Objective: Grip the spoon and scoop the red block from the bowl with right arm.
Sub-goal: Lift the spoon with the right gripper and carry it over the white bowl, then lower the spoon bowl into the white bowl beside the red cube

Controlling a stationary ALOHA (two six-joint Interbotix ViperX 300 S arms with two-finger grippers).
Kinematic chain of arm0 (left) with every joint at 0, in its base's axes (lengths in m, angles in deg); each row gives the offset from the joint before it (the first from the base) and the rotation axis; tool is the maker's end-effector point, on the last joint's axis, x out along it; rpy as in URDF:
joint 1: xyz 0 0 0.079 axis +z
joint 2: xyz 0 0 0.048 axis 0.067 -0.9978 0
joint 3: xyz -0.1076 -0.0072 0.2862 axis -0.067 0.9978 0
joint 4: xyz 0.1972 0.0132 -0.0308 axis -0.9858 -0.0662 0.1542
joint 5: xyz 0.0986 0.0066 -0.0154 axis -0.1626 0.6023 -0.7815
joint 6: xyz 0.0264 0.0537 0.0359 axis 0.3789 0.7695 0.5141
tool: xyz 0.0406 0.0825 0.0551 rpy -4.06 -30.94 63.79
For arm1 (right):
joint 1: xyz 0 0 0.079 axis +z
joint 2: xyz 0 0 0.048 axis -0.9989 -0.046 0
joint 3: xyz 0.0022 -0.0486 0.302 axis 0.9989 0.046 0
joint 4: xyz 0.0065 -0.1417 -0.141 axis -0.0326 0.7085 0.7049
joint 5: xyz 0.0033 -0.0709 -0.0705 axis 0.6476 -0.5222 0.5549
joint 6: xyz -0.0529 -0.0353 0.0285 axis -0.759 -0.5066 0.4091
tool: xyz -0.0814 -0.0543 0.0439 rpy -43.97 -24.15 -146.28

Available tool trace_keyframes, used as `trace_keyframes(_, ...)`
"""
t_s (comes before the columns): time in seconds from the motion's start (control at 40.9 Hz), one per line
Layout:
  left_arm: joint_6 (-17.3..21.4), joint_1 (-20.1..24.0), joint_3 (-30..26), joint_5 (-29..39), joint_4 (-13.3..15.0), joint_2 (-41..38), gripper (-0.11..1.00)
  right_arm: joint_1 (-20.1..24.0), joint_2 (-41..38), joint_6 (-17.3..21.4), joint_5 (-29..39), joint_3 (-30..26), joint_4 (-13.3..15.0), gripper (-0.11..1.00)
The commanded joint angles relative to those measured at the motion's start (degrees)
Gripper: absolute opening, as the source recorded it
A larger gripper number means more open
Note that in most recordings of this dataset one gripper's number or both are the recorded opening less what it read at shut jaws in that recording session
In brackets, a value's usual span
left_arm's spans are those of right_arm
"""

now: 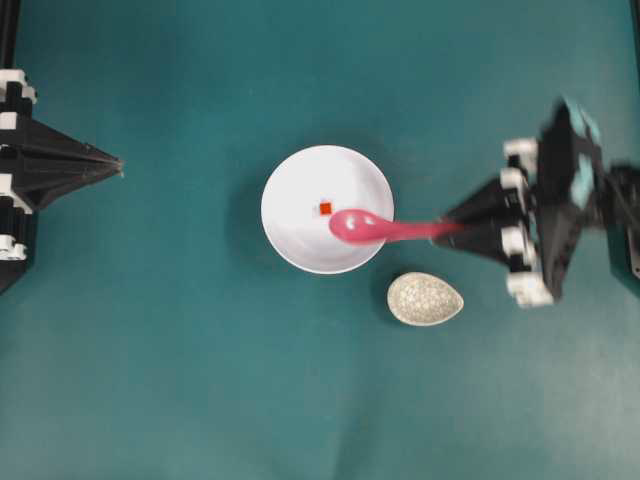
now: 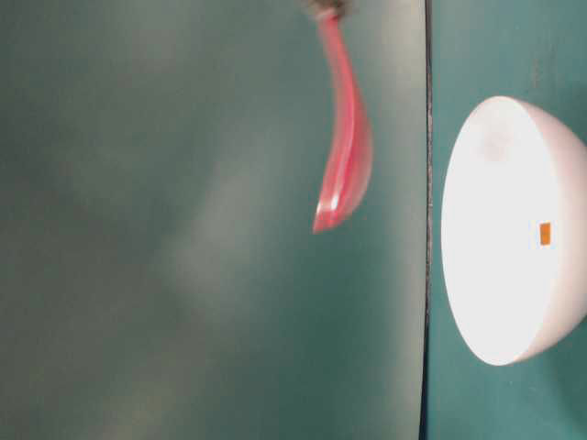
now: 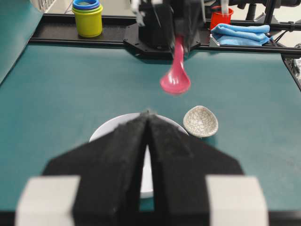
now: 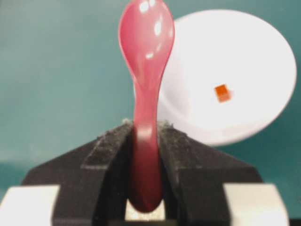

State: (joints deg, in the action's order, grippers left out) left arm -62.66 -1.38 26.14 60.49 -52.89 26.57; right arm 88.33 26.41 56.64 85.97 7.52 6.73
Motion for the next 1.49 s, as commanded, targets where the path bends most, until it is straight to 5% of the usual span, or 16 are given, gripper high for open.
trace_keyframes(0.0,-0.2,0.3,-1.8,-0.5,-0.2,-0.2,0.00,-6.6,0.5,0.1,10.2,-6.4,0.1,0.23)
trace_keyframes(0.22,0.0,0.3,-2.1,-0.5,-0.2,0.1,0.00,-18.5,-5.9,0.2,30.9,-17.7,0.8,0.23)
trace_keyframes(0.415,-0.1,0.3,-2.2,-0.6,-0.2,0.1,0.00,-19.5,-15.2,1.6,41.3,-25.8,5.0,0.23)
trace_keyframes(0.537,-0.1,0.3,-2.2,-0.5,-0.2,0.1,0.00,-19.5,-20.2,7.0,46.5,-31.0,10.8,0.23)
trace_keyframes(0.757,0.1,0.3,-2.3,-0.6,-0.2,0.1,0.00,-17.9,-25.3,17.8,57.6,-37.7,27.0,0.23)
trace_keyframes(0.83,0.1,0.3,-2.3,-0.6,-0.2,0.1,0.00,-16.8,-26.1,19.1,59.5,-38.6,29.6,0.23)
trace_keyframes(1.466,0.9,0.3,-2.3,-0.6,-0.2,0.1,0.00,-12.5,-30.5,19.2,56.9,-38.4,31.0,0.23)
